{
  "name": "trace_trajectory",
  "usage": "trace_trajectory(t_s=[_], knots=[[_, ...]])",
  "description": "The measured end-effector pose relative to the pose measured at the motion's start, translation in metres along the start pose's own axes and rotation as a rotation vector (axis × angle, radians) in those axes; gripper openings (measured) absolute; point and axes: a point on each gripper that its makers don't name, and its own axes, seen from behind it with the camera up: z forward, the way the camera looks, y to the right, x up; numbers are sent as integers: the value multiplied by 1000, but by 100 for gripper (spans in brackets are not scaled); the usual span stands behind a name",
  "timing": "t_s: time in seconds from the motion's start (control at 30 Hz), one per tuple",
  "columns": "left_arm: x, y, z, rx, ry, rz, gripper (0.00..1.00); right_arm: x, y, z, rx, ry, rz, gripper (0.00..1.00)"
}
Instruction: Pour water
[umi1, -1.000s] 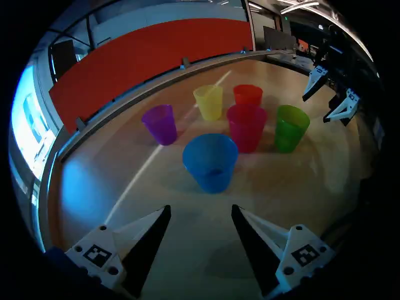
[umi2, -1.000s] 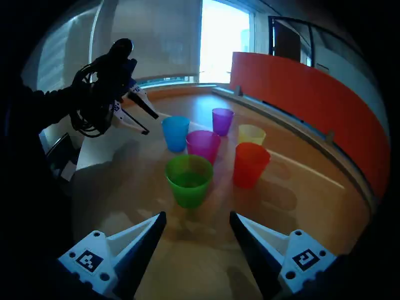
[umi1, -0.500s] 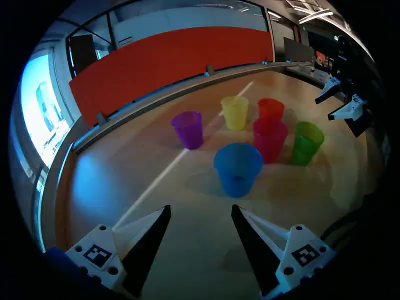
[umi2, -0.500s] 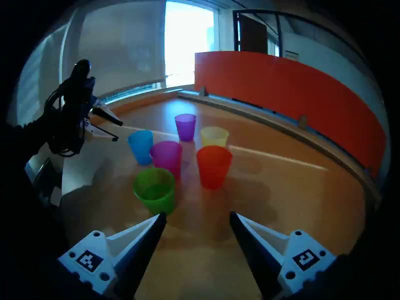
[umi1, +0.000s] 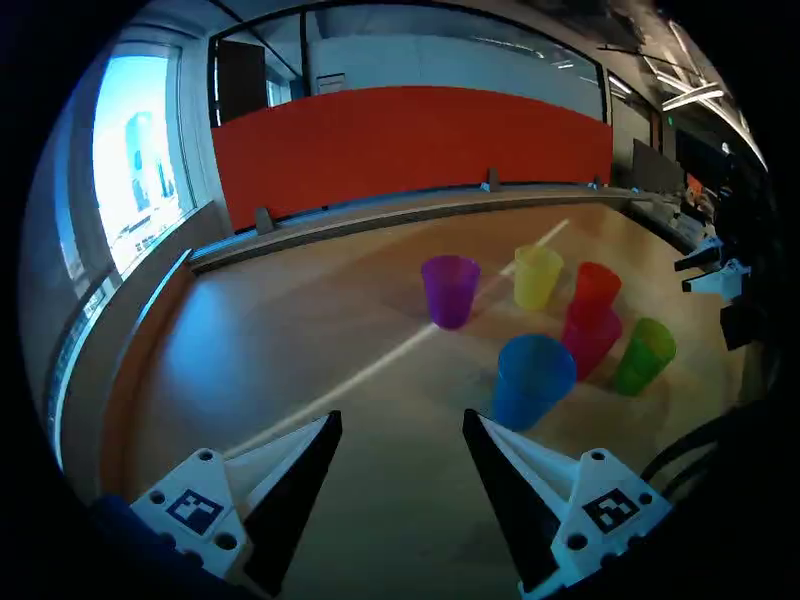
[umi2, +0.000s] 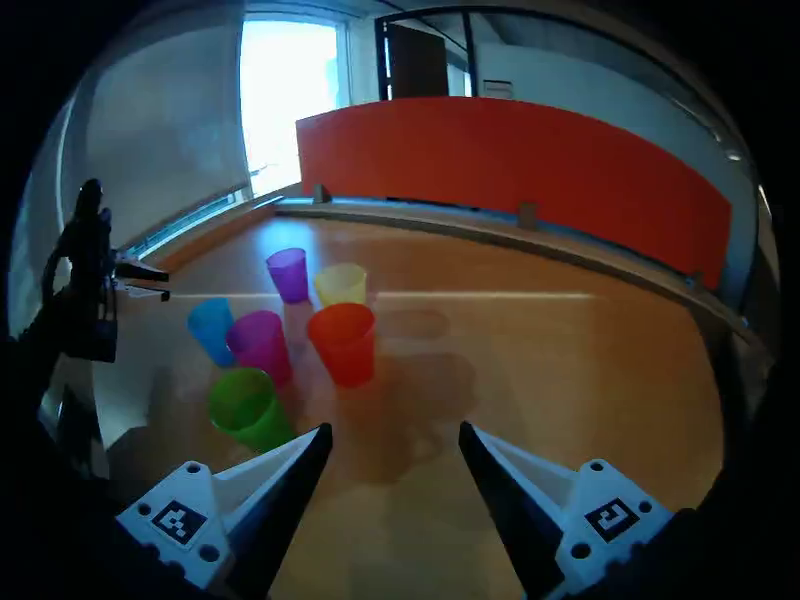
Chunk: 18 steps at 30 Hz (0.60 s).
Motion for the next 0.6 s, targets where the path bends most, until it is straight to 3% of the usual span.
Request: trace_trajectory(t_s=[0.2,0.4,0.6], knots=[[20,-16,-8,49,54,-31,90,12,9,-3,-31,28,54,98],[42,-14,-15,36,117,-103,90,22,22,-10,-101,72,30,98],[59,-21,-25,92,193,-130,90,46,32,-27,-168,173,-13,98]])
